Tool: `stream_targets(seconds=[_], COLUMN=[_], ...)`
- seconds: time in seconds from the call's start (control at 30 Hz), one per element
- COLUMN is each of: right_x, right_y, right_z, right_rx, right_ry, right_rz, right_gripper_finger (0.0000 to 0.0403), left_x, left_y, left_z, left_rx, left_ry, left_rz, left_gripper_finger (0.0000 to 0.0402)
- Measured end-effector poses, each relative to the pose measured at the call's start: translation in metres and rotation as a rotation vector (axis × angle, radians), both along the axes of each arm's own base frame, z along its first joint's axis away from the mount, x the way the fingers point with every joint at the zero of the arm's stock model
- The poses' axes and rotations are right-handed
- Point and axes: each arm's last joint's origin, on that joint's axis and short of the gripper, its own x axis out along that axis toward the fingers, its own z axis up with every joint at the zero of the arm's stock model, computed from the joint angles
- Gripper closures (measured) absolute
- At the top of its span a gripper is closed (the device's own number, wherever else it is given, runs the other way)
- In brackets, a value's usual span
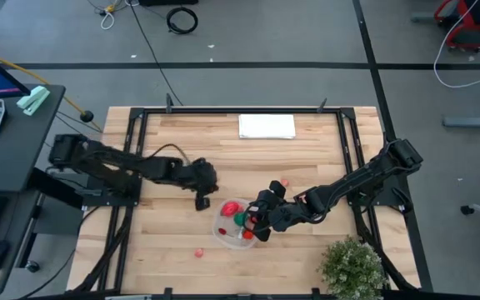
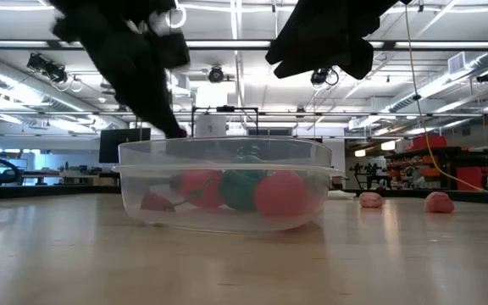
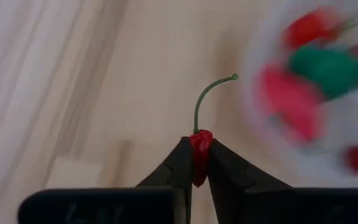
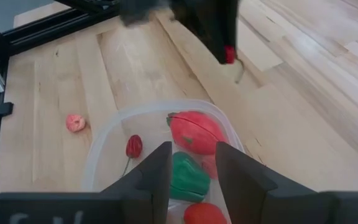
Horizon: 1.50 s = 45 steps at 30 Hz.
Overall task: Pick and placing Produce into tupperware
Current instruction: Put the red cherry into the transparent bin, then put the pink peach into the transparent bin
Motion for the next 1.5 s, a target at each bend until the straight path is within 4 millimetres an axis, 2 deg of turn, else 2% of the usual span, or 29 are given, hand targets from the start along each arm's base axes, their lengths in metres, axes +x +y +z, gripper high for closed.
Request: stream_targets(seconds=[0.1,0.23,0.33,0.47,0.57,0.67,0.8,0.97,1.1,1.3,1.5], right_x=[0.0,0.001,0.002,0.001,0.001,0.001,0.002,0.004,-0.01,-0.031,-0.037], right_y=[-0.001,-0.003,-0.005,-0.005,-0.005,-0.004,-0.007,-0.021,-0.029,-0.045,-0.058], right_z=[0.0,0.0,0.0,0.0,0.0,-0.001,-0.001,-0.005,-0.017,-0.027,-0.037], right_rx=[-0.002,-0.003,0.014,0.041,0.026,0.028,-0.006,-0.003,0.011,-0.004,-0.019], right_ry=[0.002,0.001,-0.004,-0.008,-0.004,0.003,0.008,0.041,0.197,0.362,0.429], right_rz=[-0.003,-0.014,-0.031,-0.053,-0.041,-0.033,-0.025,-0.094,-0.204,-0.439,-0.484], right_gripper_finger=[0.0271,0.0271,0.0271,0.0271,0.0271,0.0271,0.0271,0.0274,0.0277,0.027,0.0251], left_x=[-0.005,-0.009,-0.005,0.009,0.018,0.024,0.027,0.033,0.035,0.035,0.035], left_y=[-0.023,-0.052,-0.068,-0.08,-0.08,-0.077,-0.068,-0.064,-0.061,-0.055,-0.053], left_z=[0.022,0.025,0.014,-0.003,-0.014,-0.016,-0.008,0.021,0.035,0.035,0.033], left_rx=[-0.026,-0.062,-0.041,-0.021,-0.002,-0.003,-0.004,-0.017,0.003,0.029,0.029], left_ry=[-0.119,-0.159,-0.147,-0.174,-0.202,-0.233,-0.261,-0.356,-0.398,-0.389,-0.37], left_rz=[-0.092,-0.214,-0.286,-0.333,-0.336,-0.322,-0.292,-0.267,-0.275,-0.274,-0.266], left_gripper_finger=[0.0381,0.0379,0.0344,0.0269,0.0216,0.0176,0.0152,0.0156,0.0171,0.0185,0.0184])
